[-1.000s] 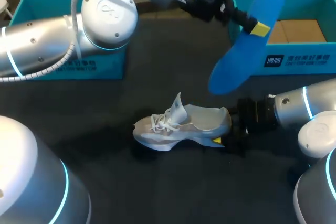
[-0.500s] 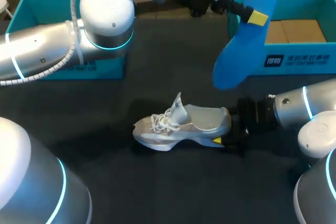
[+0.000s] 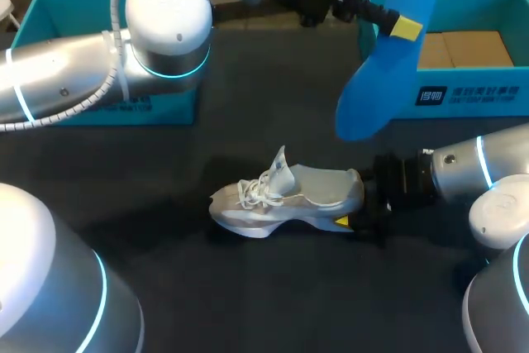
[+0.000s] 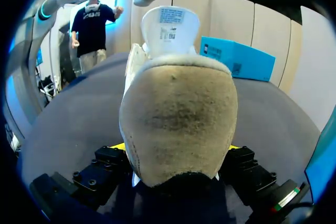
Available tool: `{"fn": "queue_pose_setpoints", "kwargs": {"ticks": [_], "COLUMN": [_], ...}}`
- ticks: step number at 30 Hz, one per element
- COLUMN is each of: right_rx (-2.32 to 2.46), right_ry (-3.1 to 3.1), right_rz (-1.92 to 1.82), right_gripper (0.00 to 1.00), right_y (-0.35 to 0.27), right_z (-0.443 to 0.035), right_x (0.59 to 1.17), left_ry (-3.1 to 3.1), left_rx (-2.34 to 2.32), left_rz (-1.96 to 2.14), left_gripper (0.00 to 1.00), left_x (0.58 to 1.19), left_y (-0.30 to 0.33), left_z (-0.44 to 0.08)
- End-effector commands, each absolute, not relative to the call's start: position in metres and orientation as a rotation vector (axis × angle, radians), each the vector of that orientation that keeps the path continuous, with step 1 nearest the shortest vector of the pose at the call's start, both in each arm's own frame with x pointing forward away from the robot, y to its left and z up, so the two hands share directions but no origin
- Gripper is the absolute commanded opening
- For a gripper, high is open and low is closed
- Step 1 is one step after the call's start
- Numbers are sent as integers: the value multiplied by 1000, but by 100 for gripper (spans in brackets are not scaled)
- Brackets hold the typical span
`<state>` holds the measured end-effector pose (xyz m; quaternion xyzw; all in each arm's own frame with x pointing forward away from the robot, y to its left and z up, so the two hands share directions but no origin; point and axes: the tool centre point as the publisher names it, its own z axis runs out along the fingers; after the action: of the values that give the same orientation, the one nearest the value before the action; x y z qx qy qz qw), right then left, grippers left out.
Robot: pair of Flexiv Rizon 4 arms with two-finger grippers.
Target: Take the shoe out of the shoebox, open the shoe tongue, remove and reinsert the insole, then place the shoe into the shoebox
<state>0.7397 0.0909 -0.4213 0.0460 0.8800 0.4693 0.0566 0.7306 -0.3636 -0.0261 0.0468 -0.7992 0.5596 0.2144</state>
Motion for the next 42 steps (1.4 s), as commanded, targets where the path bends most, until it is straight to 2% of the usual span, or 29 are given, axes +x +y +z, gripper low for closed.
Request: {"fn": "queue_pose_setpoints", "kwargs": {"ticks": [1, 11, 24, 42], "right_rx": [141, 141, 141, 141], "right_ry": [2671, 2671, 2671, 2671], "right_rz": [1417, 1417, 1417, 1417], "right_gripper": [0, 0, 0, 0], "right_y": [92, 92, 92, 92], "right_z": [-421, -421, -421, -421], "right_x": [738, 738, 738, 738], "left_ry": [-2216, -2104, -1864, -1767], "left_rx": [131, 250, 464, 615], "left_rz": [1556, 1618, 1601, 1499], "left_gripper": [0, 0, 0, 0], "left_x": [730, 726, 678, 628], "left_y": [-363, -356, -340, -294], "left_z": [-27, 1, 42, 51]}}
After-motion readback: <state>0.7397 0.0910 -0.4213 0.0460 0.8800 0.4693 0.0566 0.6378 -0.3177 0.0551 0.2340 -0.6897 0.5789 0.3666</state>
